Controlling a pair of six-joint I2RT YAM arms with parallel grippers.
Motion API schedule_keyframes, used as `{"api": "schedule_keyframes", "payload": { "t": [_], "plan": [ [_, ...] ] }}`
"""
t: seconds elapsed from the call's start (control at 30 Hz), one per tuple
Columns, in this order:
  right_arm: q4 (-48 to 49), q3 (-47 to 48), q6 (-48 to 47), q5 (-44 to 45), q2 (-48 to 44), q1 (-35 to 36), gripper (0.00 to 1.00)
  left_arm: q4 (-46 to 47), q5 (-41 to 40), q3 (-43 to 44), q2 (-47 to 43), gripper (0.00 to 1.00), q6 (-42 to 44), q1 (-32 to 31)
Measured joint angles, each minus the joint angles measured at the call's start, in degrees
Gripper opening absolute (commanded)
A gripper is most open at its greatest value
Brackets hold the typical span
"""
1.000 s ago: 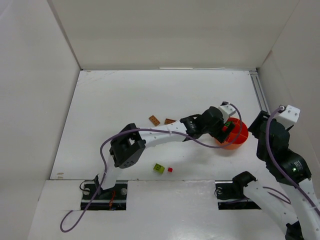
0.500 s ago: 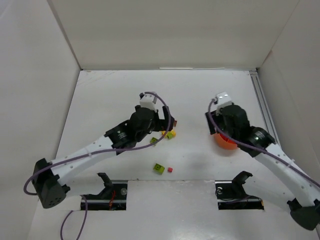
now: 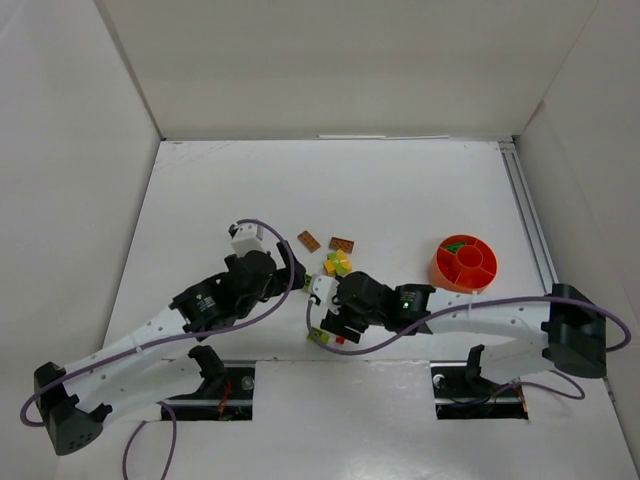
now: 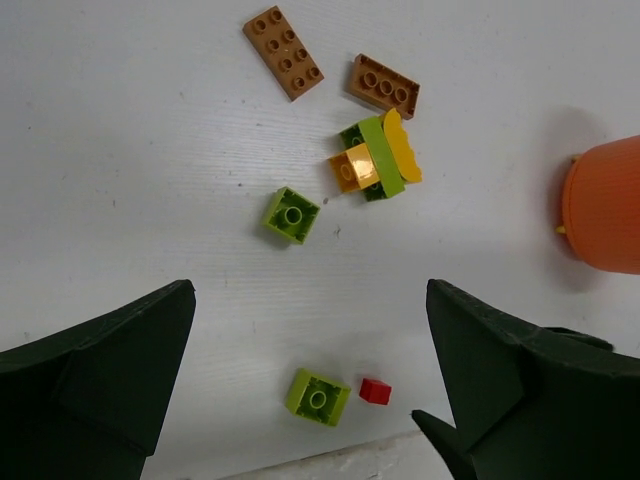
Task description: Sort the legos into containers by color
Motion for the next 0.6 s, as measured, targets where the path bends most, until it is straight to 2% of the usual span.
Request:
{"api": "schedule_keyframes", "payload": {
  "t": [0.33,0.6],
  "plan": [
    [7.54,-1.05,0.02,-3.63,10.84,2.89,0.70,-1.33,-0.24,-1.60,-0.50,1.00,-3.63,0.00],
    [7.74,-1.05,4.48,-3.04,12.11,4.13,0.69,-1.51,0.57,-2.40,-0.48,1.00,-4.11,0.00]
  ]
}}
